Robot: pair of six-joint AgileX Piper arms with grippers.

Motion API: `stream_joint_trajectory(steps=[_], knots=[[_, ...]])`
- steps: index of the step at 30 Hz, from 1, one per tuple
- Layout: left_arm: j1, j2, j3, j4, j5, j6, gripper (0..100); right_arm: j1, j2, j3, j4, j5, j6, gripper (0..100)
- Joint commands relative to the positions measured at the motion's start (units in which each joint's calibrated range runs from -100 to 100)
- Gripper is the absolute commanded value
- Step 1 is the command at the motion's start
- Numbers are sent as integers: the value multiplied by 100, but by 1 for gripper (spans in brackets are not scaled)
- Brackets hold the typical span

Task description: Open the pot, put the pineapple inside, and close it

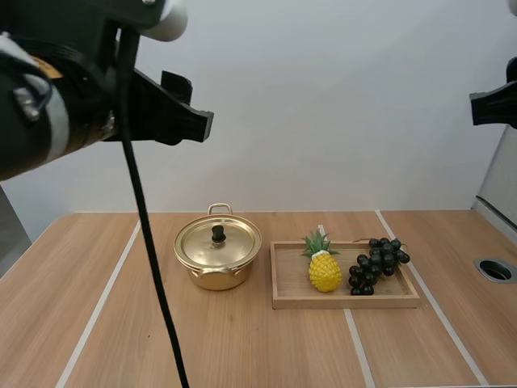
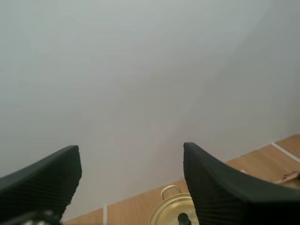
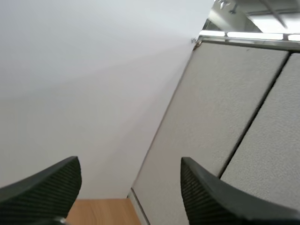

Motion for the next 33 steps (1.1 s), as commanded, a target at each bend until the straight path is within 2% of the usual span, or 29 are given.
stream_joint_trajectory(steps=[1, 6, 13, 18, 27, 33], knots=[[6, 824, -108, -370, -395, 168, 100, -17, 523, -289, 365, 353, -161, 100], [6, 2146, -377, -681, -227, 581, 100, -17, 1250, -385, 899, 290, -151, 100], [6, 4007, -798, -704, 960, 1044, 100, -17, 1663, -385, 967, 665, -117, 100], [6, 5023, -1031, -704, 2211, 1281, 100, -17, 1512, -385, 963, 670, 235, 100], [6, 5966, -1196, -830, 2787, 1640, 100, -17, 1496, -385, 1002, 474, 330, 100], [-11, 6372, -1415, -923, 2521, 1788, 100, -17, 1496, -385, 1239, 670, 330, 96]])
